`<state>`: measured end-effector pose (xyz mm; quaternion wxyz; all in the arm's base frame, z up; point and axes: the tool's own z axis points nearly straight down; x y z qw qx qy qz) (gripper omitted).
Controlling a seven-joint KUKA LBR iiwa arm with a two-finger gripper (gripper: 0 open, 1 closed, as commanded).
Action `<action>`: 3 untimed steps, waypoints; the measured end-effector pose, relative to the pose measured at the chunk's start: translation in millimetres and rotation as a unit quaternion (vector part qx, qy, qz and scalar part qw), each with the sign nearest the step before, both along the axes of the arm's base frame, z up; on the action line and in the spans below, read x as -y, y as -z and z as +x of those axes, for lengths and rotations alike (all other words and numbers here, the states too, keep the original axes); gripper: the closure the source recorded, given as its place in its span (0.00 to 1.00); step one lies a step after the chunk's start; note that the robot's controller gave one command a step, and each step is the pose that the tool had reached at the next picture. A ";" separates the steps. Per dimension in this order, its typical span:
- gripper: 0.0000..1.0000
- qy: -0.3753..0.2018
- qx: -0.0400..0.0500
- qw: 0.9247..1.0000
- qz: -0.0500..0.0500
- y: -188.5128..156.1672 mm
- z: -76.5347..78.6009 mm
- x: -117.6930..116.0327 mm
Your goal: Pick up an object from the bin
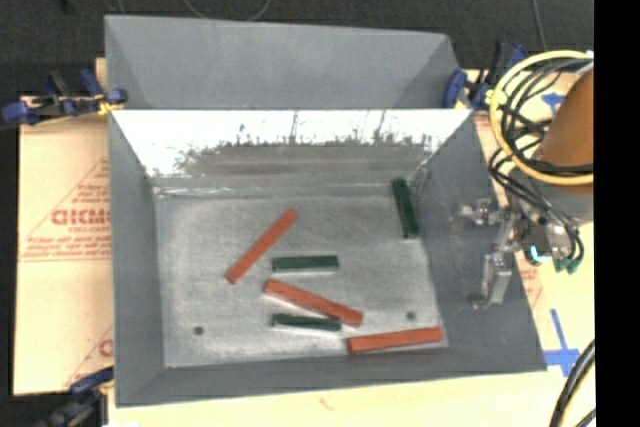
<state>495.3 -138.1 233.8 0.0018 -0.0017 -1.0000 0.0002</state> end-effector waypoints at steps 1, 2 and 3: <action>0.00 0.035 0.002 0.999 0.000 161.0 10.0 -57.9; 0.00 -0.051 0.004 0.999 0.001 150.8 21.9 -149.5; 1.00 -0.051 0.004 0.999 0.000 151.2 21.5 -145.4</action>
Offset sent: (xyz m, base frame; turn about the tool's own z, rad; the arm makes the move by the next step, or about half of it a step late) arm 0.0102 0.0574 -0.1589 0.0727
